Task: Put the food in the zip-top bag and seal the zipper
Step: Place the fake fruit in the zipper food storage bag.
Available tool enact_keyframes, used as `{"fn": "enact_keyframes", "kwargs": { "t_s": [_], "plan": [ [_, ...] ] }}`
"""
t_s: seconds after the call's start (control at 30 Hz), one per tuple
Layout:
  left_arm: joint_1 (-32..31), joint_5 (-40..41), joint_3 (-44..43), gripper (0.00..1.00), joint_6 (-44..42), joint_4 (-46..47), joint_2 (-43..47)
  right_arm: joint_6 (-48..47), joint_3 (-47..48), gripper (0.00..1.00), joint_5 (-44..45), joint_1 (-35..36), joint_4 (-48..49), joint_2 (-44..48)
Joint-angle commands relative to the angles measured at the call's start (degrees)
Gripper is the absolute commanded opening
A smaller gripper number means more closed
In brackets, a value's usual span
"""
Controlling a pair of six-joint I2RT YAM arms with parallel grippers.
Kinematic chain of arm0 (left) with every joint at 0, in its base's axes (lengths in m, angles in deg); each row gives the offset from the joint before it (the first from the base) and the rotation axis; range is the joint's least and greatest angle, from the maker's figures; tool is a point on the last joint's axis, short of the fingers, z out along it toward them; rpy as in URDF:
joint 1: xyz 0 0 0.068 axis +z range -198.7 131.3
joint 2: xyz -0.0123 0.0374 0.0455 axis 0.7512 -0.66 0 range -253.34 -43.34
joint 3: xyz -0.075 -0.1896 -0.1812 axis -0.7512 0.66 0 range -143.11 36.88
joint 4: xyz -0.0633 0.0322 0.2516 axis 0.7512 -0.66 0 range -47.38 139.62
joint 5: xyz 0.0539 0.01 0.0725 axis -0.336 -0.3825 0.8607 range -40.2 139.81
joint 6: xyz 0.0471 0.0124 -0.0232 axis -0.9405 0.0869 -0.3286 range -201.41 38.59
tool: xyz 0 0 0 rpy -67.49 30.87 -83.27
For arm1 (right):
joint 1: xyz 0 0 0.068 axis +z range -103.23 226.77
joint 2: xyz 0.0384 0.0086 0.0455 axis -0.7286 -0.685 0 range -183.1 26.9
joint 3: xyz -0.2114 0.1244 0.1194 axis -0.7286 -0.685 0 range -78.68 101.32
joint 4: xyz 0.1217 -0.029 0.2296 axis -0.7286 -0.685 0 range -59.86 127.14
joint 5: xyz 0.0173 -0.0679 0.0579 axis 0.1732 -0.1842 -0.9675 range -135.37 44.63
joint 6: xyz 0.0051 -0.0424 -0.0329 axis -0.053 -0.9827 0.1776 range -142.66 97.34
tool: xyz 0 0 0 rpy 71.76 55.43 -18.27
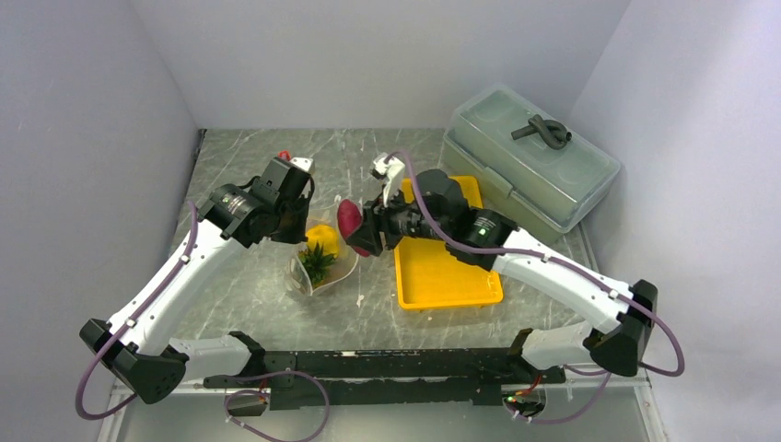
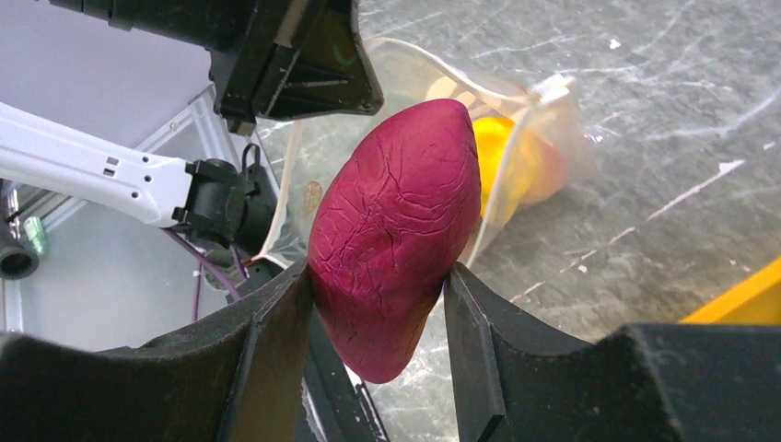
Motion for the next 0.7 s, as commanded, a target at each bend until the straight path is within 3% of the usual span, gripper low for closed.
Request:
{"fn": "enact_keyframes", "kwargs": {
  "t_s": [0.0,0.67],
  "plan": [
    [0.01,-0.28,0.07,0.00,-0.12,0.74,1.17,-3.10,5.68,0.00,-1.61,1.50,-1.33,-3.35],
    [0.00,-0.73,-0.31,0.00,0.10,0.84,1.27,-2.84,16.29,0.04,-1.85,3.37,-11.52,-17.22]
  ]
}}
